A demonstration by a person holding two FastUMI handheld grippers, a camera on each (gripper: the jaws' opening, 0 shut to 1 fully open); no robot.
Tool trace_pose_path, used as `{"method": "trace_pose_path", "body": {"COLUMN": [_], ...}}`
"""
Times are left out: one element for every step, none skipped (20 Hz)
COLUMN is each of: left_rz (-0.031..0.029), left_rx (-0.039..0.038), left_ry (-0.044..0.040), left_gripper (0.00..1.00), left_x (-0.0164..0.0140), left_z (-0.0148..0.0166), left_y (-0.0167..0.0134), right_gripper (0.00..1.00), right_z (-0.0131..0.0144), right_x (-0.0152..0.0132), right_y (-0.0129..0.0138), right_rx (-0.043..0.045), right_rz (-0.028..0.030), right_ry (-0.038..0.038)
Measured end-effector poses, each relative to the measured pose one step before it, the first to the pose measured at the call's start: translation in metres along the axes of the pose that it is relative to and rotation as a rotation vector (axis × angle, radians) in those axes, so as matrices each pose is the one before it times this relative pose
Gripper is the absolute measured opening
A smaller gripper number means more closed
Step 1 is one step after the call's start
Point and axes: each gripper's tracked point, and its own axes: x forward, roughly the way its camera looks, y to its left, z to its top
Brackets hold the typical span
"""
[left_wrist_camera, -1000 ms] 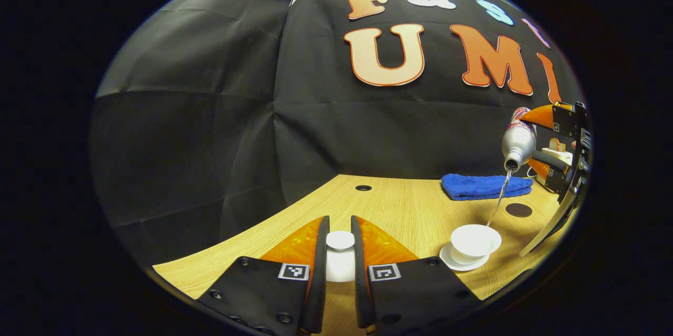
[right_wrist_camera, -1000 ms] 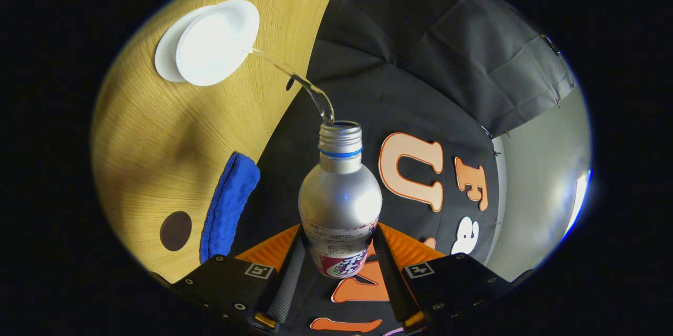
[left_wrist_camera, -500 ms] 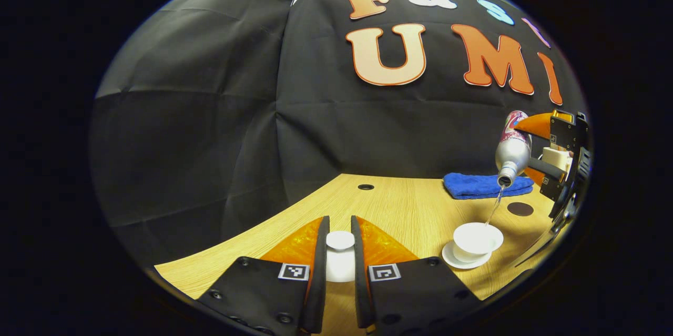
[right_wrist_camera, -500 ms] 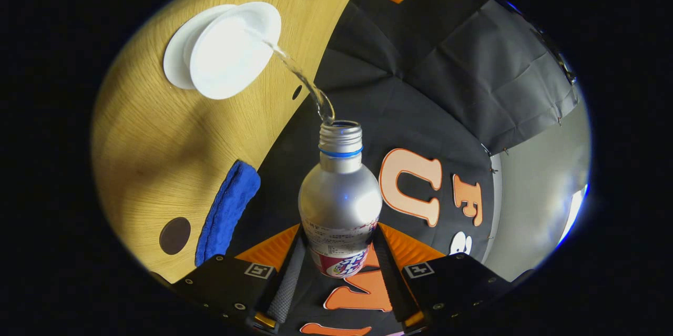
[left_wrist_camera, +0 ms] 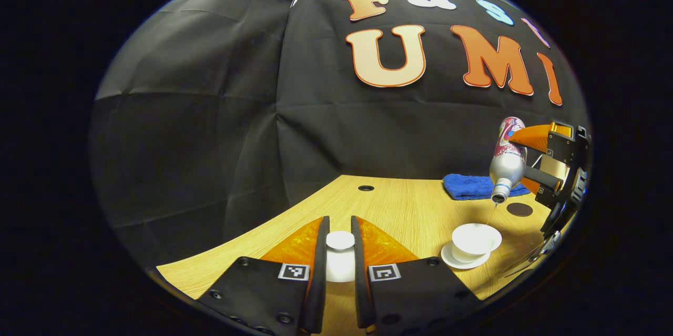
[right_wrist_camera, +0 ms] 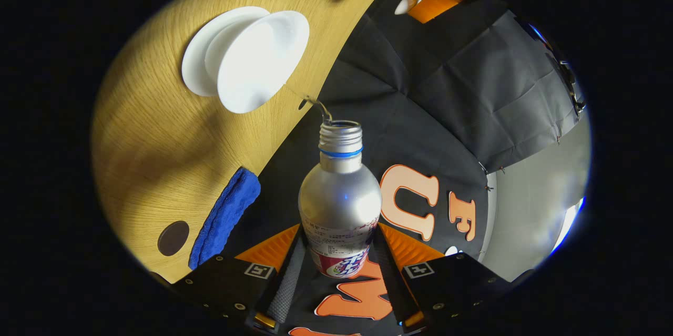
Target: Open the teacup lid with one hand, grasp the water bottle and pour water into the teacup with the other hand; after pouring, place the water bottle on the coaster and then close the teacup lid.
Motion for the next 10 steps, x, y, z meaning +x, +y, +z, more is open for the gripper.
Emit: {"method": "trace_pose_path", "body": {"left_rz": [-0.00162, -0.00098, -0.00181, -0.00076, -0.00224, -0.0036, -0.0024, -0.00438, -0.00308, -0.00385], "left_rx": [-0.00156, -0.00063, 0.00052, 0.00252, 0.00185, -0.0007, 0.00057, 0.00168, 0.00088, 0.0027], "left_ry": [-0.001, -0.00168, -0.00032, -0.00222, -0.00149, -0.0044, -0.00302, -0.00297, -0.00344, -0.00308], "left_gripper": [0.27, 0.27, 0.27, 0.27, 0.27, 0.27, 0.27, 0.27, 0.27, 0.27], "left_x": [0.00055, 0.00001, 0.00035, -0.00033, -0.00043, 0.00044, 0.00041, 0.00013, -0.00026, -0.00017], "left_z": [-0.00016, 0.00048, 0.00028, -0.00021, 0.00068, 0.00082, 0.00056, -0.00001, 0.00107, 0.00027], "left_y": [-0.00029, 0.00002, -0.00049, 0.00029, -0.00002, -0.00011, -0.00026, -0.00032, -0.00011, -0.00043], "right_gripper": [0.75, 0.75, 0.75, 0.75, 0.75, 0.75, 0.75, 0.75, 0.75, 0.75], "right_z": [0.00253, 0.0023, 0.00192, 0.00241, 0.00018, -0.00005, -0.00035, 0.00035, 0.00079, 0.00029], "right_x": [-0.00137, 0.00023, -0.00056, -0.00014, -0.00004, 0.00058, 0.0009, -0.00068, 0.00007, -0.00066], "right_y": [0.00103, 0.00277, 0.00211, -0.0031, -0.00196, -0.00005, 0.00163, -0.00017, -0.00021, -0.00114], "right_rx": [-0.00414, 0.00354, 0.00005, -0.00948, -0.00862, -0.002, 0.0017, 0.00062, -0.00431, -0.00653], "right_rz": [0.00254, 0.00719, 0.00025, -0.00462, -0.00749, -0.00172, 0.0028, 0.00194, 0.00019, -0.00487], "right_ry": [-0.0107, -0.00903, -0.00263, -0.00709, -0.00191, -0.0025, -0.00233, -0.00388, 0.00012, -0.00445]}}
